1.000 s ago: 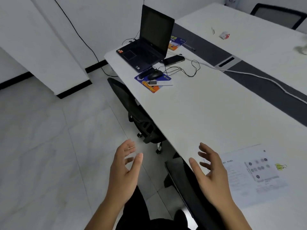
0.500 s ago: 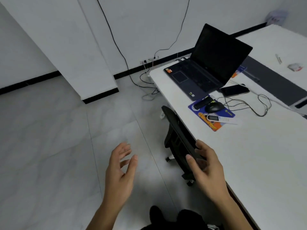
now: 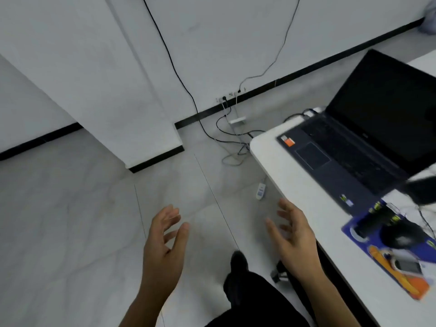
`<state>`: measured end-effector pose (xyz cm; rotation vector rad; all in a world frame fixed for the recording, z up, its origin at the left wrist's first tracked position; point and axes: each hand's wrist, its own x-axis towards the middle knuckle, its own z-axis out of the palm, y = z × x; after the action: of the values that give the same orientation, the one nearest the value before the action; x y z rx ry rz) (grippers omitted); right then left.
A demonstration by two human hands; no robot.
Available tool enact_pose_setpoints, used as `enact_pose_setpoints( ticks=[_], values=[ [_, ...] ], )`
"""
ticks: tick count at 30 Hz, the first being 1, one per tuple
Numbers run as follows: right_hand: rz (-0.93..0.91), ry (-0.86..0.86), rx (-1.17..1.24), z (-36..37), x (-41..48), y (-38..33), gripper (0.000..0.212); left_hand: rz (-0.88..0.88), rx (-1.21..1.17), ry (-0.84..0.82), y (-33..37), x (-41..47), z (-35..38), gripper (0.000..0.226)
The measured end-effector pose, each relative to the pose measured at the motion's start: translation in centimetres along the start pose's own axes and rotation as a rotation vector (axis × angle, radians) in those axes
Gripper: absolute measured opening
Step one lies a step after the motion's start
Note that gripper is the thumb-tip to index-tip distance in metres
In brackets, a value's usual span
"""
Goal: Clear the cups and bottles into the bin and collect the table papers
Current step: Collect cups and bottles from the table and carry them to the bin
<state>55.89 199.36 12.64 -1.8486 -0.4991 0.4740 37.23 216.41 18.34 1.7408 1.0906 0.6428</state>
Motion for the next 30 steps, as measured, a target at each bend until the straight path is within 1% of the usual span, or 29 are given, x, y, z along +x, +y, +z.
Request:
enact_pose_setpoints(
  ticks=[3, 6, 8, 12, 17, 22, 26, 30],
  values=[
    [-0.035, 0.016, 0.022, 3.0, 8.6, -4.0, 0.058, 0.081, 0.031, 0.018, 2.8, 9.2, -0.9, 0.042],
    [-0.052, -0.007, 0.009, 5.2, 15.5, -7.1, 0.053, 0.101, 0.027, 0.019, 4.5, 17.0, -0.9, 0.04],
    [-0.054, 0.007, -0.014, 6.5, 19.6, -8.2, 0.053, 0.119, 0.021, 0.008, 5.0, 22.0, -0.3, 0.041],
    [-0.002, 0.066, -0.07, 9.9, 28.1, -7.9, 0.055, 0.113, 0.005, -0.083, 3.8, 33.0, 2.3, 0.04],
    [0.077, 0.214, -0.116, 14.0, 38.8, -8.3, 0.054, 0.129, -0.038, -0.265, 4.0, 48.9, 6.4, 0.038],
    [0.158, 0.438, -0.139, 15.1, 47.8, -11.6, 0.056, 0.204, -0.065, -0.521, 9.3, 63.1, 11.4, 0.038],
    [0.24, 0.635, -0.087, 14.3, 52.7, -12.2, 0.057, 0.289, -0.054, -0.71, 14.2, 70.8, 17.9, 0.039],
    [0.316, 0.78, -0.045, 11.9, 57.9, -10.9, 0.055, 0.356, -0.007, -0.875, 17.4, 75.9, 26.7, 0.039]
  ],
)
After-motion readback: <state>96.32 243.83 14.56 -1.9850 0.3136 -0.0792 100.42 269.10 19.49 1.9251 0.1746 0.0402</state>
